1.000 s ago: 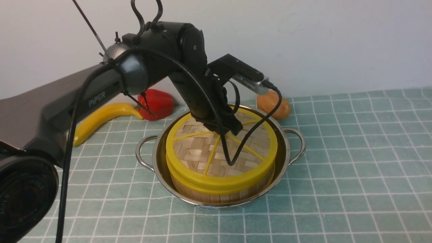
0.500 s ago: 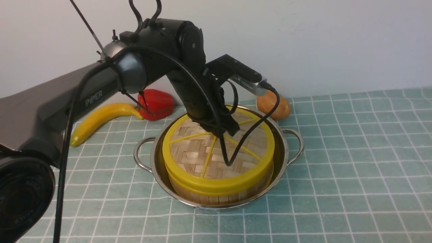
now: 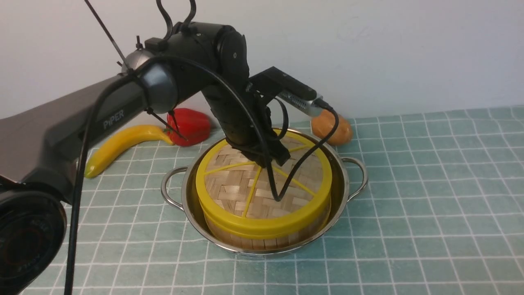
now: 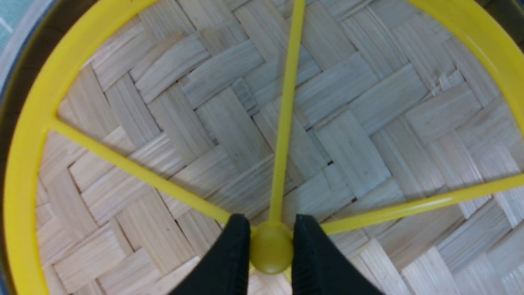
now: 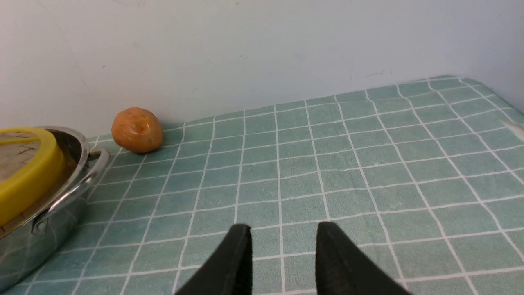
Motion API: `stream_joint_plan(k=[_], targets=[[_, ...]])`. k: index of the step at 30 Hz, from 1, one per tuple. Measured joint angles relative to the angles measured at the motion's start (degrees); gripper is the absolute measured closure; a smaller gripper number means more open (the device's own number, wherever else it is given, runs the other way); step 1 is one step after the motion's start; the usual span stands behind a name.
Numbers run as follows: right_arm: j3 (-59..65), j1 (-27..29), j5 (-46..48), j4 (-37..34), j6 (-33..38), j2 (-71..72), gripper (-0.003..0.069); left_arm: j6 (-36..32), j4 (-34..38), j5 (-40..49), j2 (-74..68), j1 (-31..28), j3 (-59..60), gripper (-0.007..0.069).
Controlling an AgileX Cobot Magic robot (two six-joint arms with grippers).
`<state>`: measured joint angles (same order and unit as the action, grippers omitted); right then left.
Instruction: Place the steamer in the pot on the blue tablecloth, and put the lid on the steamer.
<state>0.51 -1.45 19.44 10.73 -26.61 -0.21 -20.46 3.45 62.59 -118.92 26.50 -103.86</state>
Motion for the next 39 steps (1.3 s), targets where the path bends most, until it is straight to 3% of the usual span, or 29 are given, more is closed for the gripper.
stream_joint_plan(k=[8, 20, 25, 27, 29, 32, 34, 39], targets=[[0.0, 0.0, 0.0, 0.0, 0.0, 0.0, 0.0419, 0.43, 0.0, 0.23, 0.0, 0.0, 0.0, 0.0489], [0.0, 0.0, 0.0, 0.0, 0.0, 0.0, 0.0419, 0.39, 0.16, -0.87, 2.71, 0.0, 0.06, 0.0209], [0.0, 0.0, 0.0, 0.0, 0.0, 0.0, 0.0419, 1.18, -0.03, -0.66, 7.43, 0.0, -2.97, 0.019], [0.0, 0.0, 0.0, 0.0, 0.0, 0.0, 0.0419, 1.83, -0.37, 0.07, 10.13, 0.0, -4.93, 0.0213], [0.0, 0.0, 0.0, 0.0, 0.0, 0.0, 0.0419, 2.96, -1.06, 0.97, 14.72, 0.0, -6.94, 0.0312], [0.0, 0.0, 0.0, 0.0, 0.0, 0.0, 0.0419, 5.13, -1.86, 2.33, 20.66, 0.0, -7.53, 0.0527], [0.0, 0.0, 0.0, 0.0, 0.0, 0.0, 0.0419, 6.25, -1.93, 2.43, 23.7, 0.0, -7.55, 0.0595], [0.0, 0.0, 0.0, 0.0, 0.0, 0.0, 0.0419, 7.4, -2.38, 2.1, 29.04, 0.0, -7.73, 0.0648]])
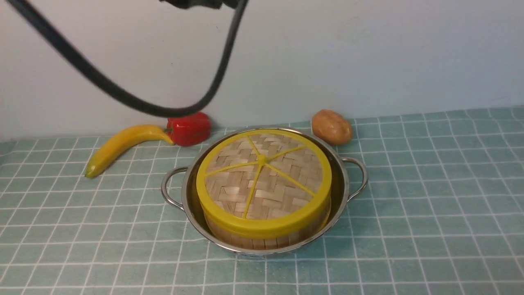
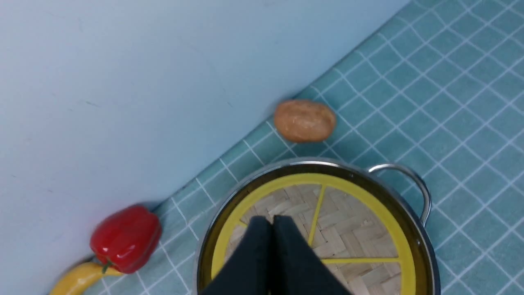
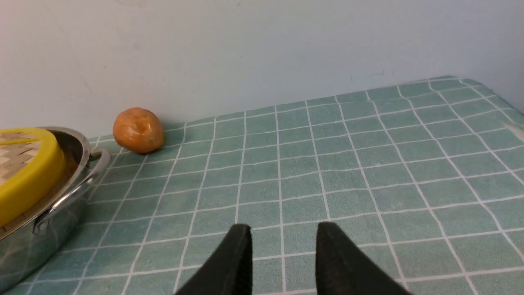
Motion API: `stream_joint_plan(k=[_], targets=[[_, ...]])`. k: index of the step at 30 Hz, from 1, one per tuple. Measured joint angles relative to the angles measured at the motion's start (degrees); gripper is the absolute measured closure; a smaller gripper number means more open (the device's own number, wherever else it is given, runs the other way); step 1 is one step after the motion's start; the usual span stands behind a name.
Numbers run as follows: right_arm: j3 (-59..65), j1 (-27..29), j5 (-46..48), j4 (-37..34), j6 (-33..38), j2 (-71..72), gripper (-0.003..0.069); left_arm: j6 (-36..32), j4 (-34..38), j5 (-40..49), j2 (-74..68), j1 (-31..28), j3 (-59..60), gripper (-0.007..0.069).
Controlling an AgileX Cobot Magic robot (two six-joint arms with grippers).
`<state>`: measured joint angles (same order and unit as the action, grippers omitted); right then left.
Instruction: Place the steamer in the pot on the blue tablecloth, and put the lid on the steamer.
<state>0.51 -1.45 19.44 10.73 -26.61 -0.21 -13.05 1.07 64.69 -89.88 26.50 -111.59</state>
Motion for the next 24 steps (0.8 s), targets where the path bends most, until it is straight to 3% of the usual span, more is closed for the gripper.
stream_joint_plan(k=[9, 12, 17, 21, 24], targets=[[0.0, 0.0, 0.0, 0.0, 0.0, 0.0, 0.0419, 0.41, 0.09, -1.68, 2.73, -0.43, 0.15, 0.0645], [0.0, 0.0, 0.0, 0.0, 0.0, 0.0, 0.0419, 0.34, 0.11, -5.08, 5.8, -0.48, 5.12, 0.0639], [0.0, 0.0, 0.0, 0.0, 0.0, 0.0, 0.0419, 0.01, 1.61, -23.49, 22.2, -4.49, 30.13, 0.0629], [0.0, 0.0, 0.0, 0.0, 0.0, 0.0, 0.0419, 0.01, 7.13, -37.78, 37.91, -13.45, 52.68, 0.0617], [0.0, 0.0, 0.0, 0.0, 0.0, 0.0, 0.0419, 0.01, 11.0, -42.64, 46.24, -19.4, 66.73, 0.0613]])
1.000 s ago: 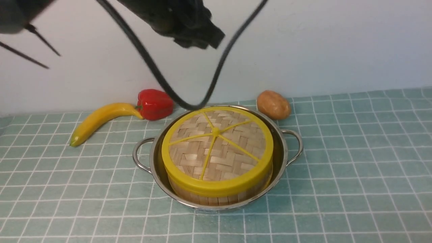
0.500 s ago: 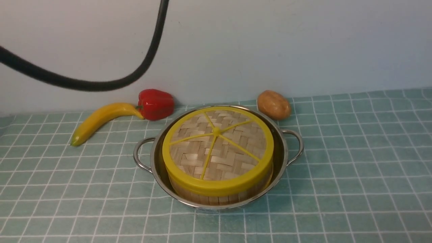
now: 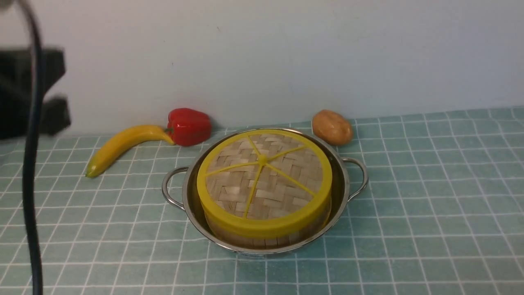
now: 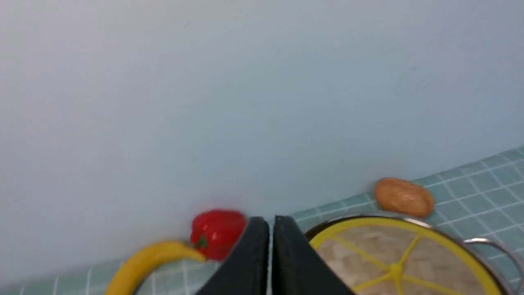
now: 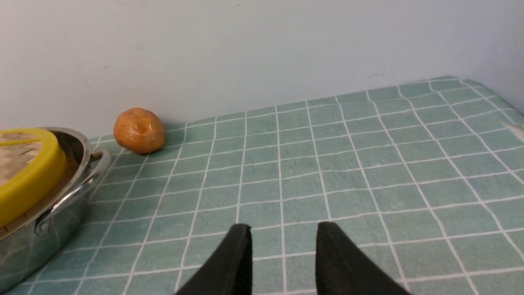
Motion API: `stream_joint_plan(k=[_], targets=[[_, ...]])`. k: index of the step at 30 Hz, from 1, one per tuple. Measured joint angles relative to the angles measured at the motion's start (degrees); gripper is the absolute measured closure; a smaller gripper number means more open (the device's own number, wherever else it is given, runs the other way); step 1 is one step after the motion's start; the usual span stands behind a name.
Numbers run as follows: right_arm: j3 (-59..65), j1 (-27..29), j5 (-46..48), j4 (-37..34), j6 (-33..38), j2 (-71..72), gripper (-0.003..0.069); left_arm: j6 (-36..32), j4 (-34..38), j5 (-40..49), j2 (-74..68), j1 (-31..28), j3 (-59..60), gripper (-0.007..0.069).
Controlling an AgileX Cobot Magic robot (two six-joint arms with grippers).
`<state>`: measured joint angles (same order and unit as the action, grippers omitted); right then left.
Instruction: Place the steamer in the pot on the blue tablecloth, and put the lid on the steamer.
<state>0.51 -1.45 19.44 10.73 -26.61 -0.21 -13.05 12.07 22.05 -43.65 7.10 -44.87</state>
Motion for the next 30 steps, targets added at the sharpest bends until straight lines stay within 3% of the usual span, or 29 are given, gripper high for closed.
stream_joint_plan(k=[4, 7, 18, 30], targets=[[0.0, 0.0, 0.0, 0.0, 0.0, 0.0, 0.0419, -0.15, 1.37, -1.23, 13.79, -9.05, 16.77, 0.0613], [0.0, 0.0, 0.0, 0.0, 0.0, 0.0, 0.0419, -1.63, 0.27, -1.81, 21.92, -12.29, 24.54, 0.0602], [0.0, 0.0, -0.06, 0.0, 0.0, 0.0, 0.0419, -3.54, -3.51, -2.8, 42.13, -13.02, 40.35, 0.0581], [0.0, 0.0, -0.23, 0.0, 0.0, 0.0, 0.0419, -3.42, -5.44, 0.62, 43.55, -13.02, 45.28, 0.0568]])
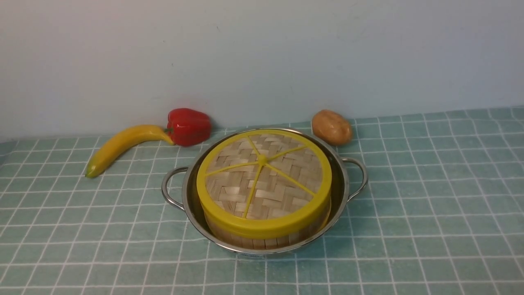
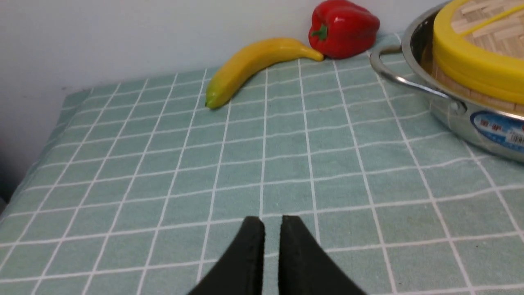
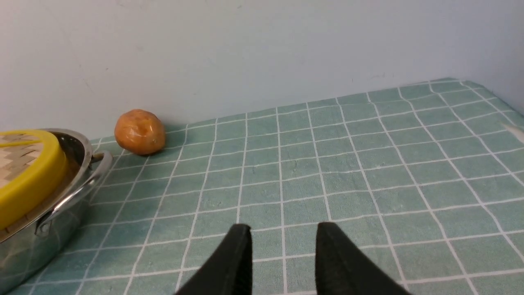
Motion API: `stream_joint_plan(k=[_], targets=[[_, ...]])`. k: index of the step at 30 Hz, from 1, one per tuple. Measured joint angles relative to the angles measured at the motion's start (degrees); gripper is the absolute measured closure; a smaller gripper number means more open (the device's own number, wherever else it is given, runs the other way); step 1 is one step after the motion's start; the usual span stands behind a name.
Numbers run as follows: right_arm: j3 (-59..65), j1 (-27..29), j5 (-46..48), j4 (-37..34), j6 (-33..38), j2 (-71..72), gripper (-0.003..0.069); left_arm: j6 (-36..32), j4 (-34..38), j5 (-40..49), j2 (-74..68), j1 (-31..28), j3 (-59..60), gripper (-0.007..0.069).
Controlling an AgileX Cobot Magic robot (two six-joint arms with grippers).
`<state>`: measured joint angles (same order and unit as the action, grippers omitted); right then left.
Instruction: Place the steamer in the pot on the blue tablecloth, and put the lid on the steamer.
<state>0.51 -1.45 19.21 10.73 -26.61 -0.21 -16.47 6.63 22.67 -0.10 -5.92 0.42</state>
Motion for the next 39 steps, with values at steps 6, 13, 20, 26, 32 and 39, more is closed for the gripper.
stream_joint_plan(k=[6, 13, 20, 26, 32, 39], targets=[[0.0, 0.0, 0.0, 0.0, 0.0, 0.0, 0.0419, -0.12, -0.4, -0.18, 0.01, 0.0, -0.02, 0.0561], [0.0, 0.0, 0.0, 0.0, 0.0, 0.0, 0.0419, -0.12, -0.45, -0.18, 0.01, 0.0, -0.02, 0.0545], [0.0, 0.0, 0.0, 0.0, 0.0, 0.0, 0.0419, -0.12, -0.45, -0.18, 0.01, 0.0, -0.02, 0.0539], [0.0, 0.0, 0.0, 0.0, 0.0, 0.0, 0.0419, -0.12, -0.45, -0.18, 0.01, 0.0, -0.02, 0.0528], [0.0, 0.0, 0.0, 0.0, 0.0, 0.0, 0.0419, -0.46, -0.45, -0.18, 0.01, 0.0, -0.02, 0.0517], [0.0, 0.0, 0.0, 0.0, 0.0, 0.0, 0.0419, -0.58, -0.45, -0.18, 0.01, 0.0, -0.02, 0.0508]])
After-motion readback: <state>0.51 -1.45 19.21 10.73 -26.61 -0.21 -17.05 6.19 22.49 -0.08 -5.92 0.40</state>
